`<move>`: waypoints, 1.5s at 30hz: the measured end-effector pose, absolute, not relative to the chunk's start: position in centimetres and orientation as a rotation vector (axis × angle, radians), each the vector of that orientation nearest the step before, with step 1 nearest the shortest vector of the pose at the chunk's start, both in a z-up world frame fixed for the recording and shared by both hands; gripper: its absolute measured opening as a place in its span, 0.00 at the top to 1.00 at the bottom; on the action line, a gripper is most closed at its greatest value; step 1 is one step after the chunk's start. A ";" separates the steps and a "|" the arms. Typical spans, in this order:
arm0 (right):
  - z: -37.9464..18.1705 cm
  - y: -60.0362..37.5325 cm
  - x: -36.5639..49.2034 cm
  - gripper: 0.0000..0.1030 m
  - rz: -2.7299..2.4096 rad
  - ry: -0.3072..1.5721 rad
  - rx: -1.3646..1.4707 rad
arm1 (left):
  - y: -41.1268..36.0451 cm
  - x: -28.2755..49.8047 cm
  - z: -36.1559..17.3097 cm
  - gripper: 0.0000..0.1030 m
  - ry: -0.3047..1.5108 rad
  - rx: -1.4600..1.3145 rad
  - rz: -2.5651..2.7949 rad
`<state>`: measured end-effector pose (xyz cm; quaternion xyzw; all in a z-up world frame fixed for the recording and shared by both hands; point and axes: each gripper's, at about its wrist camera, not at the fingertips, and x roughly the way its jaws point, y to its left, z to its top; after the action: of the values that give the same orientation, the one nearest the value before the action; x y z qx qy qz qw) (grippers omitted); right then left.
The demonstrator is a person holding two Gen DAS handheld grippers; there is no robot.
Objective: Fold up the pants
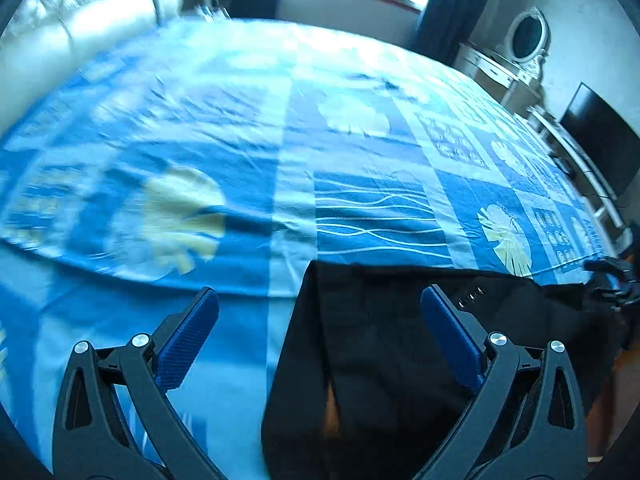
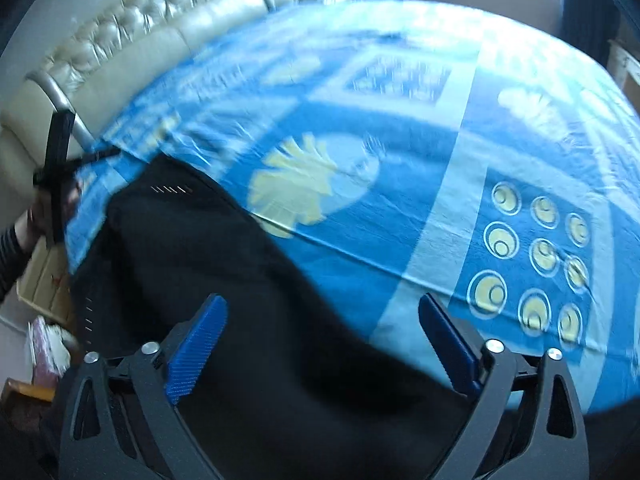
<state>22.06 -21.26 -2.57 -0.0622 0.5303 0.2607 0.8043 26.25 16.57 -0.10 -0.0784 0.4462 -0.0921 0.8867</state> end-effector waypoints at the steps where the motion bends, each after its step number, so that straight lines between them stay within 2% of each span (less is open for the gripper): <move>1: -3.3 -21.3 22.6 0.29 0.573 1.167 -0.142 | 16.6 27.6 -1.1 0.02 0.953 -0.154 -0.203; 2: -4.0 -21.3 23.1 0.43 0.593 1.205 -0.140 | 16.5 28.3 -1.8 0.02 0.972 -0.138 -0.212; 3: -4.5 -21.4 23.4 0.48 0.607 1.230 -0.143 | 16.4 29.1 -2.6 0.02 1.002 -0.123 -0.232; 12: -6.7 -21.3 23.7 0.45 0.718 1.321 -0.134 | 14.9 31.1 -6.3 0.02 1.119 -0.006 -0.352; 14: -7.0 -21.0 23.7 0.48 0.730 1.339 -0.137 | 14.6 31.0 -6.5 0.03 1.125 0.023 -0.353; 15: -7.1 -20.6 23.7 0.61 0.744 1.347 -0.135 | 14.5 31.0 -6.4 0.05 1.126 0.019 -0.357; 16: -7.2 -20.3 23.6 0.80 0.777 1.367 -0.113 | 14.5 30.9 -6.3 0.14 1.123 0.014 -0.359; 17: -7.4 -20.1 23.6 0.91 0.788 1.380 -0.106 | 14.5 30.8 -6.0 0.30 1.121 0.012 -0.359; 18: -7.3 -19.5 23.4 0.91 0.783 1.376 -0.132 | 14.3 30.7 -5.8 0.41 1.119 0.011 -0.367; 19: -7.2 -19.0 23.2 0.91 0.765 1.366 -0.167 | 14.1 30.7 -5.6 0.65 1.120 0.000 -0.395; 21: -6.3 -18.3 23.2 0.92 0.716 1.321 -0.239 | 13.6 30.7 -5.1 0.72 1.127 0.019 -0.412; 23: -4.7 -18.4 23.6 0.92 0.652 1.259 -0.260 | 13.6 30.7 -4.0 0.92 1.109 0.017 -0.394; 29: 2.2 -17.7 21.6 0.92 0.499 1.009 -0.355 | 15.7 29.3 1.2 0.96 0.971 -0.121 -0.404; 33: 4.0 -16.9 17.0 0.92 0.457 0.908 -0.435 | 16.2 25.5 4.2 0.96 0.894 -0.161 -0.435; 39: 3.2 -16.0 8.0 0.92 0.442 0.827 -0.500 | 17.0 18.3 5.6 0.96 0.845 -0.229 -0.450; 45: -0.9 -15.1 0.5 0.92 0.442 0.864 -0.568 | 18.1 10.7 4.5 0.96 0.841 -0.300 -0.437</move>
<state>0.52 -15.09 -0.89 -0.2690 0.4097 0.2096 0.8461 10.75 18.08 4.46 -0.1438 0.4032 -0.2094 0.8792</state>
